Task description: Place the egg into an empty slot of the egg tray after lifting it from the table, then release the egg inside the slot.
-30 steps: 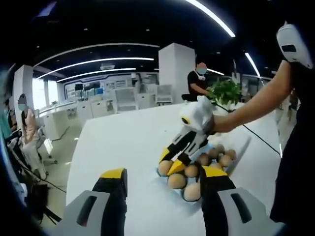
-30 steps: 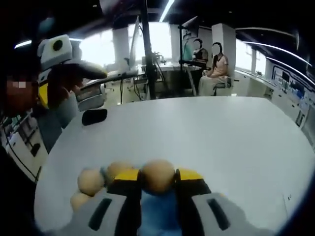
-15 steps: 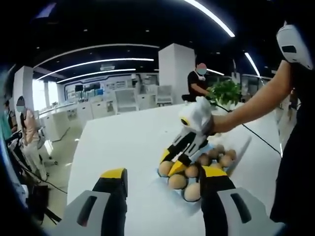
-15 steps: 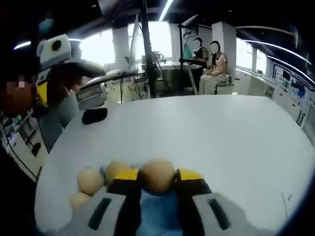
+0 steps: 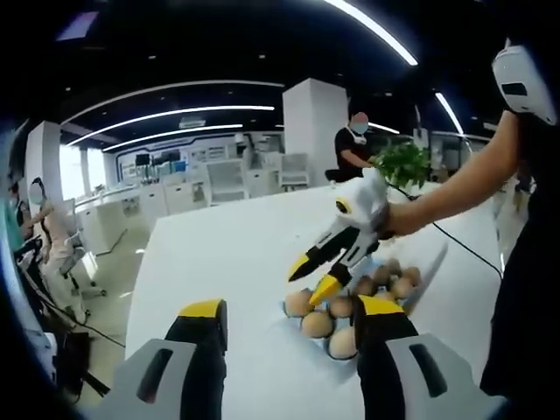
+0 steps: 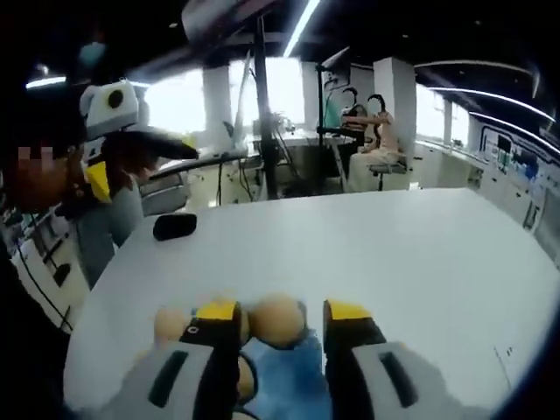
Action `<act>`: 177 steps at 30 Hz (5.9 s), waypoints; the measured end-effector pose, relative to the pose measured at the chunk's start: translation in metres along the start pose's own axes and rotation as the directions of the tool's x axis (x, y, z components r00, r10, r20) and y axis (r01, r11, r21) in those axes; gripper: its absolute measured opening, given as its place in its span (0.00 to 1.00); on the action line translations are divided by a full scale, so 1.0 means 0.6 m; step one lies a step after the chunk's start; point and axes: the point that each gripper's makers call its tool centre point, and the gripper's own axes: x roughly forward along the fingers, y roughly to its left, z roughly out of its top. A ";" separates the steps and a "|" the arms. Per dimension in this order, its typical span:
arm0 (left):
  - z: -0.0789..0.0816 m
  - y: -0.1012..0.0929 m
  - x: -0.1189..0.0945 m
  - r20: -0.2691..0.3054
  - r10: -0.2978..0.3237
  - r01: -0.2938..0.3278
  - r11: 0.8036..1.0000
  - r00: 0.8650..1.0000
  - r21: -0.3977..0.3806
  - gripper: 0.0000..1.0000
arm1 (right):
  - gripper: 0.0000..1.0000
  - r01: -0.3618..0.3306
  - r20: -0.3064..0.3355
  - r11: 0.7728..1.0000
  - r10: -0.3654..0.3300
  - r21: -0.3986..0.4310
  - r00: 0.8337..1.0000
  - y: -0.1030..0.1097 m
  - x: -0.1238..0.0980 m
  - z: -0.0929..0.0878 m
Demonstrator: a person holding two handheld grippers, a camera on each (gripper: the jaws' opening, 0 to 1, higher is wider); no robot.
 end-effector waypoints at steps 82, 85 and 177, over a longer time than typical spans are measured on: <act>0.010 -0.018 0.017 -0.004 -0.033 0.033 0.999 0.999 0.021 0.60 | 0.34 0.410 -0.158 0.907 -0.392 0.101 0.906 -0.115 -0.387 -0.231; 0.011 -0.019 0.018 -0.003 -0.035 0.035 0.999 0.999 0.022 0.59 | 0.34 0.414 -0.175 0.904 -0.394 0.101 0.902 -0.117 -0.391 -0.241; 0.004 -0.008 0.017 0.006 -0.017 0.017 1.000 1.000 0.020 0.63 | 0.24 0.104 -0.054 0.994 -0.106 -0.027 0.993 -0.043 -0.171 -0.055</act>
